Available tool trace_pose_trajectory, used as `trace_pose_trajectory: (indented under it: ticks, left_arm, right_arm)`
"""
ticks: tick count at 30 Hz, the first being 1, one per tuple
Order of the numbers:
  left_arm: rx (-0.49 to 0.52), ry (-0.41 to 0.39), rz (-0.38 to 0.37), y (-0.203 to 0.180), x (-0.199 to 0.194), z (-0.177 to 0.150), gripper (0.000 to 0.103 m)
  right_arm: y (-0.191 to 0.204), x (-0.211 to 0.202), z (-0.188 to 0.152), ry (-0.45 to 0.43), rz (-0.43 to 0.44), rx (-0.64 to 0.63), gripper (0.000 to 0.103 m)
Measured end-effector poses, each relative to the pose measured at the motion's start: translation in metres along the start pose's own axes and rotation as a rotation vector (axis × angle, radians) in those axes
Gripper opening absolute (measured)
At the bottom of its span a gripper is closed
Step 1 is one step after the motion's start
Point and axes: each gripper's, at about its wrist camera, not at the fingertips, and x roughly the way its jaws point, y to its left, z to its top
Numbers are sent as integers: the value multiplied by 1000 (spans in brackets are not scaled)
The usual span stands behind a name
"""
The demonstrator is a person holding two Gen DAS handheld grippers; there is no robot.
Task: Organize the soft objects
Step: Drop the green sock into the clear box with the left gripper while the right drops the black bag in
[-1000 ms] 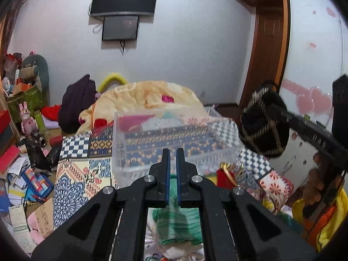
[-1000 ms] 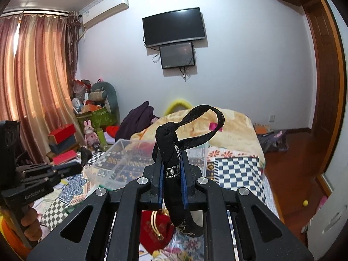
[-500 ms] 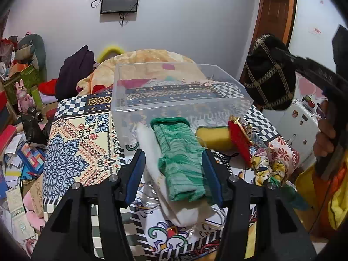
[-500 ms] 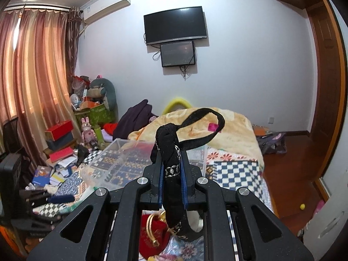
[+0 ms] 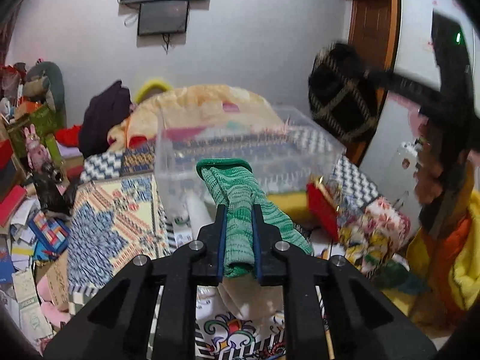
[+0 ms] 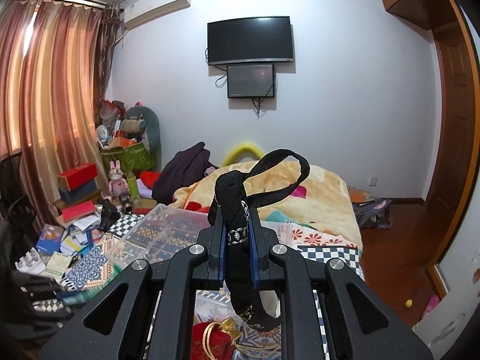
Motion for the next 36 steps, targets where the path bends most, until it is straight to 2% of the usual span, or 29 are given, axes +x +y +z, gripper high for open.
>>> trace_pose_trajectory:
  ticks: [7, 11, 15, 18, 24, 28, 33, 36]
  left_arm:
    - [-19, -116, 42, 11, -6, 42, 14]
    - [-42, -132, 68, 22, 12, 59, 14]
    - [-86, -93, 63, 34, 39, 69, 14]
    - [-76, -52, 94, 38, 62, 71, 14]
    - [-83, 52, 82, 41, 95, 69, 14]
    - [-89, 92, 61, 40, 104, 68, 14]
    - [-57, 109, 75, 34, 105, 66, 16]
    - [-27, 95, 70, 25, 98, 65, 25]
  right_arm:
    - [2, 14, 1, 29, 2, -11, 12]
    - [7, 29, -3, 72, -6, -31, 12]
    - [13, 47, -10, 141, -9, -65, 12]
    - [18, 55, -16, 185, -10, -97, 12]
    - [29, 71, -26, 266, 16, -152, 12]
    - [33, 80, -31, 301, 27, -153, 12]
    - [25, 83, -31, 323, 64, -100, 12]
    - [23, 81, -31, 337, 86, -80, 19]
